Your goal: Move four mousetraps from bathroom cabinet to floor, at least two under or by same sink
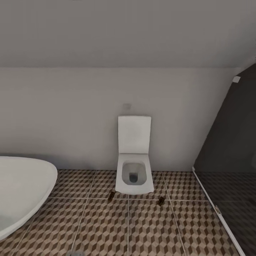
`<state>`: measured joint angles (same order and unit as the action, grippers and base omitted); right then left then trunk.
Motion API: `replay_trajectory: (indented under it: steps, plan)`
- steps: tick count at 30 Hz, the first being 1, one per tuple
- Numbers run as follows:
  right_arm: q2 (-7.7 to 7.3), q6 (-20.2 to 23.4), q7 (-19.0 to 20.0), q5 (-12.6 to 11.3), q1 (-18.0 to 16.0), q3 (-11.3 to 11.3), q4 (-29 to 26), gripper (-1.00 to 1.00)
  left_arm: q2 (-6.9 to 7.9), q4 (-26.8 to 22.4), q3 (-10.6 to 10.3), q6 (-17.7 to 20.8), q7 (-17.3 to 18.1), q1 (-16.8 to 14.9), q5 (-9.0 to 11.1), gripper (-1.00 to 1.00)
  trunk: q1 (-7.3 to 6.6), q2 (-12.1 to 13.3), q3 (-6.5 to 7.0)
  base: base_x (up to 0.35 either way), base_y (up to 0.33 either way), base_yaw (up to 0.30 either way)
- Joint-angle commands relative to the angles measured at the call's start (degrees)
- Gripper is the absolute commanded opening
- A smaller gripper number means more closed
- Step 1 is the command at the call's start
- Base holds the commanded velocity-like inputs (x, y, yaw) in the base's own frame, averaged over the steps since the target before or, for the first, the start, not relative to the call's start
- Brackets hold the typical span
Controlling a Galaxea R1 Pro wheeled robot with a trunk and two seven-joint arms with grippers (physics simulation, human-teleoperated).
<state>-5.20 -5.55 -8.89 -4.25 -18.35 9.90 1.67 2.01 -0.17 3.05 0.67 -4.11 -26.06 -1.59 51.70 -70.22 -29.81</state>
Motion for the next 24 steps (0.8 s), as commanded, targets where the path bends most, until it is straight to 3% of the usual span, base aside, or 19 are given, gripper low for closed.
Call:
replay_trajectory:
  steps: [1,16,24]
  plan:
    - [0.02,-0.6,-0.1,-0.4,0.3,0.5,0.2,1.00,0.00,0.0,0.3,0.1,-0.1,0.2,-0.2,1.00,0.00,0.0,0.04,0.000,0.000,0.000]
    - [0.12,-1.8,-0.1,-0.5,4.3,0.5,0.2,1.00,0.01,0.0,0.3,-0.3,-0.1,3.9,0.3,1.00,0.00,0.0,1.37,0.000,0.000,0.000]
    - [0.41,-2.7,-0.1,-0.5,5.9,0.5,0.2,1.00,0.01,0.0,0.3,-2.9,-0.1,6.0,1.7,1.00,0.00,0.0,2.08,0.000,0.000,0.000]
